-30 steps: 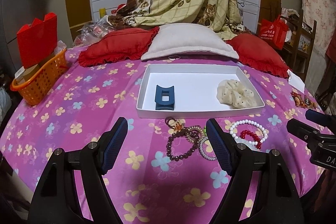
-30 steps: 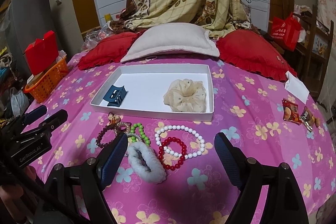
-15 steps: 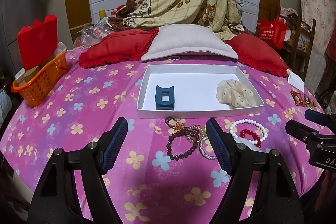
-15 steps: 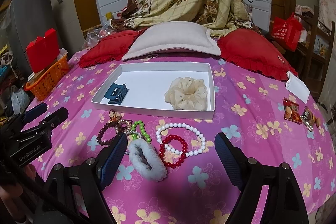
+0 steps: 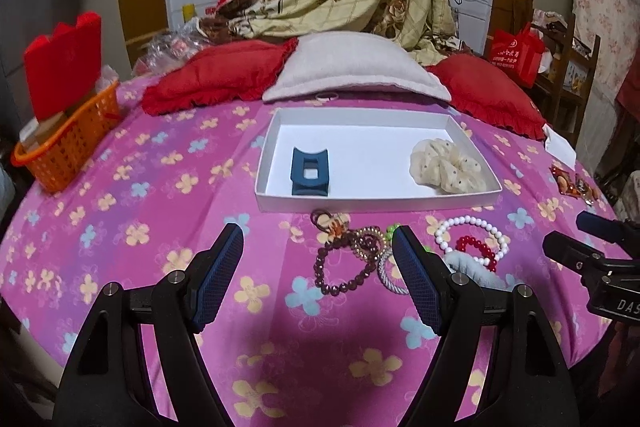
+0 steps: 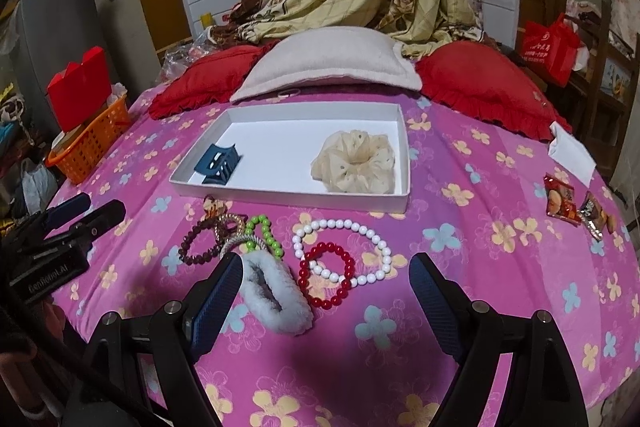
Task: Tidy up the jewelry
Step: 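Withdraw both open tools from the tray back over the jewelry, then grasp the dark brown bead bracelet with the left tool while the right tool grasps the light blue scrunchie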
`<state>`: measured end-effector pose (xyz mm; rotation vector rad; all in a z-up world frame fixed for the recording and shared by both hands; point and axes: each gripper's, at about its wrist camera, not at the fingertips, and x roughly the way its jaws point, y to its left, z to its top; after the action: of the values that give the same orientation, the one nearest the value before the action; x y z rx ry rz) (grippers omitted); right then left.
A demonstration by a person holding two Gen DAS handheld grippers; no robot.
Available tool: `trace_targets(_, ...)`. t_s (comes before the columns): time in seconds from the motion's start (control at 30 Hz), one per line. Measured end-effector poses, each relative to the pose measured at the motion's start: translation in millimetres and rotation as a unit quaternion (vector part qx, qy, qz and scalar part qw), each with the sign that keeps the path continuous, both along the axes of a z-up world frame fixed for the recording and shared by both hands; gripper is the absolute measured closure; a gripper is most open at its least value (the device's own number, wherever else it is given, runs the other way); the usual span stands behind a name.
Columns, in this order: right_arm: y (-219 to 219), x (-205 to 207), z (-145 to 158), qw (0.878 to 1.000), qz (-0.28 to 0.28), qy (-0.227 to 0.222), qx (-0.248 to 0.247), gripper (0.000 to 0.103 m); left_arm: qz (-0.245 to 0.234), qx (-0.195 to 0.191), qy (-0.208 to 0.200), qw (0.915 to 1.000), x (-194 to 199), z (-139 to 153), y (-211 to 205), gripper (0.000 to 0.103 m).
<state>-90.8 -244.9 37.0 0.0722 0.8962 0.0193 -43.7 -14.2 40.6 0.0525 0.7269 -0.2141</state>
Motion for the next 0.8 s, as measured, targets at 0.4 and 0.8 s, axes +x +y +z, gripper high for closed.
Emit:
trace_targets(0.4,22.0,11.3,-47.7,0.995,0.079,0.055,0.024,0.02,-0.006,-0.094,0.11,0.9894,24.4,-44.4,39.8,0.026)
trace_targets(0.8,30.6,26.2,-78.3,0.992,0.104,0.071,-0.006,0.02,-0.039,-0.051,0.155,0.9858,62.1,-87.1,13.3,0.026)
